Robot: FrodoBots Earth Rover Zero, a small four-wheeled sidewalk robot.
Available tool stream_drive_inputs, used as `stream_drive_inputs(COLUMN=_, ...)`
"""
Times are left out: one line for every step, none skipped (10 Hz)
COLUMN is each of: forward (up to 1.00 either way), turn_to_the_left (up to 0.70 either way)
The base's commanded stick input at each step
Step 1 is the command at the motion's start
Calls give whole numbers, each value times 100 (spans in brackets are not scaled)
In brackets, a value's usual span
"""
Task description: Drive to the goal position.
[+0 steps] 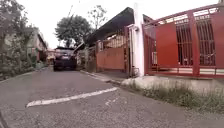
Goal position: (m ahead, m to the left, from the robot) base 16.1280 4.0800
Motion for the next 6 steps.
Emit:
stream_drive_inputs(forward=0, turn_to_the_left=0)
stream_drive_inputs(forward=0, turn_to_the_left=0)
stream_drive_inputs(forward=0, turn_to_the_left=0)
stream_drive_inputs(forward=0, turn_to_the_left=0)
stream_drive_inputs(forward=0, turn_to_the_left=28)
stream_drive_inputs(forward=29, turn_to_the_left=59)
